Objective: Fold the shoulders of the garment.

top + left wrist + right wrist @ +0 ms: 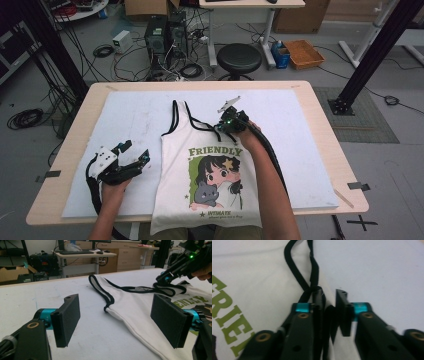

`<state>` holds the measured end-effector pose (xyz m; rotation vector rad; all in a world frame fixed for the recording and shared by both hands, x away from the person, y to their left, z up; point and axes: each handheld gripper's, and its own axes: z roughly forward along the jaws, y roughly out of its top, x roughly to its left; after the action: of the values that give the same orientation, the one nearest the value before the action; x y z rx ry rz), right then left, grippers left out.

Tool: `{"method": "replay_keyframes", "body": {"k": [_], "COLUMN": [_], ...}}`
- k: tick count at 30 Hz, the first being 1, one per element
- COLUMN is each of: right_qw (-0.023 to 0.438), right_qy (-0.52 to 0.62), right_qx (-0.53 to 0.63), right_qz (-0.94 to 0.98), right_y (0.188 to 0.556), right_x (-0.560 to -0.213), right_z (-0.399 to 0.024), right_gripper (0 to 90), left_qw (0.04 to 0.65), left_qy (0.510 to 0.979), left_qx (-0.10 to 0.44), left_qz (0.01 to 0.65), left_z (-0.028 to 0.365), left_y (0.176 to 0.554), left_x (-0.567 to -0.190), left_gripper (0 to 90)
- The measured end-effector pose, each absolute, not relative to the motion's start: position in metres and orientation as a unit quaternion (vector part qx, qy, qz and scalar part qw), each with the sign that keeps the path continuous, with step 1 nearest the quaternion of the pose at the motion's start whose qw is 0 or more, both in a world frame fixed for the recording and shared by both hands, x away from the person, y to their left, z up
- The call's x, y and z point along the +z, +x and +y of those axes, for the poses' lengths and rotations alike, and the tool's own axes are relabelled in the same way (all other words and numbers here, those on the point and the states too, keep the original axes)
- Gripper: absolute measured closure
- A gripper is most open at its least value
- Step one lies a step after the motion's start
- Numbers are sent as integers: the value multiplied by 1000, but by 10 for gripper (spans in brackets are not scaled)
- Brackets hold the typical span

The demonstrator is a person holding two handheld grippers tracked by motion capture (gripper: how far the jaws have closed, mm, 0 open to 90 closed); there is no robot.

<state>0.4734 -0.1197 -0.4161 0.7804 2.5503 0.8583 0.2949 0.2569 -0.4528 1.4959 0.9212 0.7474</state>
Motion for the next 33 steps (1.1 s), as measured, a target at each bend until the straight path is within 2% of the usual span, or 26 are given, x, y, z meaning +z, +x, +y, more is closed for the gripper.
{"method": "replay_keyframes", "body": {"k": [8,13,19,22,23,25,28,33], "right_qw": [275,314,278,231,221,220,209,182], "right_qy": [304,294,260,260,272,296,326,286], "right_qx": [373,409,430,445,458,478,468,436], "right_qz": [832,805,819,825,817,797,794,834], "right_y": [444,409,361,343,339,334,335,334], "right_x": [-396,-393,-404,-413,-414,-416,-421,-433], "right_z": [-170,-195,-199,-198,-201,-208,-209,-175], "right_gripper": [854,853,833,622,598,584,613,649], "left_qw": [574,575,574,574,573,572,571,570], "left_qy": [641,640,640,639,640,639,640,641], "left_qx": [325,324,325,327,328,328,328,324], "left_qz": [393,394,395,395,394,395,396,399], "left_z": [256,255,255,255,255,255,255,255], "left_y": [294,294,294,294,294,294,294,295], "left_x": [-453,-453,-453,-453,-453,-453,-453,-453], "left_gripper": [237,237,237,237,237,237,237,238]}}
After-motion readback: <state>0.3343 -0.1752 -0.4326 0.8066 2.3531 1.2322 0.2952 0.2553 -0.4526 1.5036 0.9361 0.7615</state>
